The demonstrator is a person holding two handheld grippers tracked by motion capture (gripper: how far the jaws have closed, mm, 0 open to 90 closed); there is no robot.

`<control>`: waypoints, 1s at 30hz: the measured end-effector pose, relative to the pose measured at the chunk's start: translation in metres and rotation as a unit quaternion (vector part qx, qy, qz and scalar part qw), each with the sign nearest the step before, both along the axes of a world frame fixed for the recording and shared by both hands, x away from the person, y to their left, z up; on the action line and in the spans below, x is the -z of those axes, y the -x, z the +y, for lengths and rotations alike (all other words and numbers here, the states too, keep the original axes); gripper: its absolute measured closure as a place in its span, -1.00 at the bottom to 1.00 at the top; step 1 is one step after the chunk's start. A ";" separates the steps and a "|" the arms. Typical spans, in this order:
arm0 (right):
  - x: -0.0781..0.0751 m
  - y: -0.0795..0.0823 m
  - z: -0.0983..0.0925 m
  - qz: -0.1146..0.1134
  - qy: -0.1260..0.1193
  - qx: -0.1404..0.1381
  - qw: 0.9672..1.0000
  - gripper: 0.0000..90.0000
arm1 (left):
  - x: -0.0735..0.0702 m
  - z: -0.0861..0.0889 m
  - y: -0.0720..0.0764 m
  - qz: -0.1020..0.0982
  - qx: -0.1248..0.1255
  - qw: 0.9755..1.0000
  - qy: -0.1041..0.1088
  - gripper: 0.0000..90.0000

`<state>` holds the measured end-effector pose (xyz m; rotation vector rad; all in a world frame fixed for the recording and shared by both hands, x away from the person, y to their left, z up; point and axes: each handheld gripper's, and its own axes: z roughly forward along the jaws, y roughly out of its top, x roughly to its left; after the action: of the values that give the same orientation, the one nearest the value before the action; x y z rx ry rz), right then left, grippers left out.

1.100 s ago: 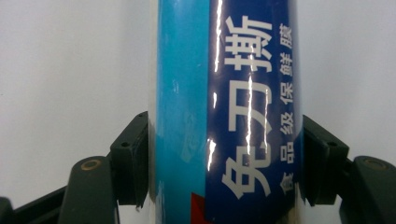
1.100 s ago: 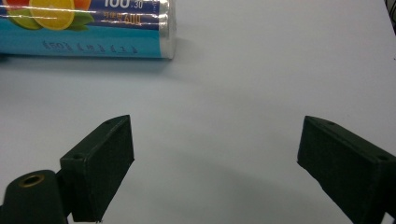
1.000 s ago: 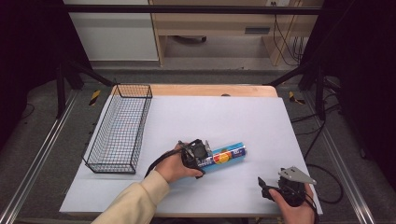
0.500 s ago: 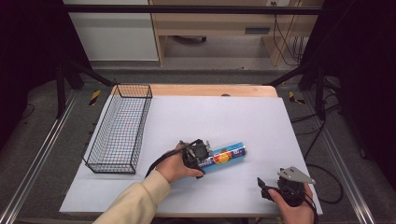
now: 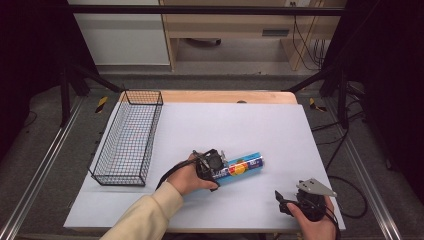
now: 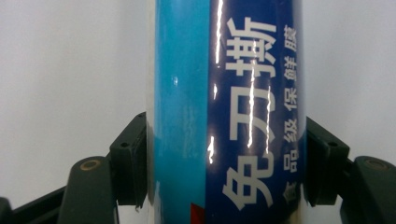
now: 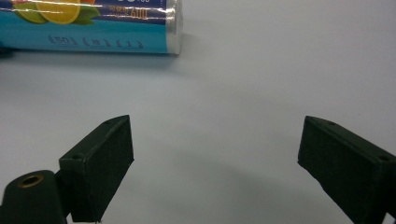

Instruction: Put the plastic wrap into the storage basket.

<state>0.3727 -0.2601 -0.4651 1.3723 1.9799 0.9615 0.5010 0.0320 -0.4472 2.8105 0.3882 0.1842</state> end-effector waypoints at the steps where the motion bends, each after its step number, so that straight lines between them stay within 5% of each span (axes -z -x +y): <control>1: 0.000 0.000 0.000 -0.001 0.001 0.000 1.000 -0.76 | 0.000 0.000 0.000 -0.001 0.002 1.000 -0.001 -0.30; 8: -0.001 0.001 -0.001 -0.002 -0.005 0.002 1.000 -0.76 | 0.002 0.007 0.003 -0.019 0.005 0.999 0.027 -0.30; 17: -0.001 0.001 -0.002 -0.002 -0.004 0.004 1.000 -0.76 | -0.003 0.018 0.005 -0.039 0.002 0.999 0.021 -0.29; 27: -0.001 0.001 -0.002 -0.007 -0.006 0.007 1.000 -0.75 | -0.037 0.038 0.013 -0.064 -0.012 0.996 0.053 -0.29; 30: -0.001 0.001 -0.002 -0.008 -0.007 0.006 1.000 -0.75 | -0.057 0.048 0.015 -0.071 -0.027 0.994 0.075 -0.29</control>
<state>0.3720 -0.2623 -0.4640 1.3789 1.9552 0.9800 0.4859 0.0805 -0.3900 2.6214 0.4260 0.3490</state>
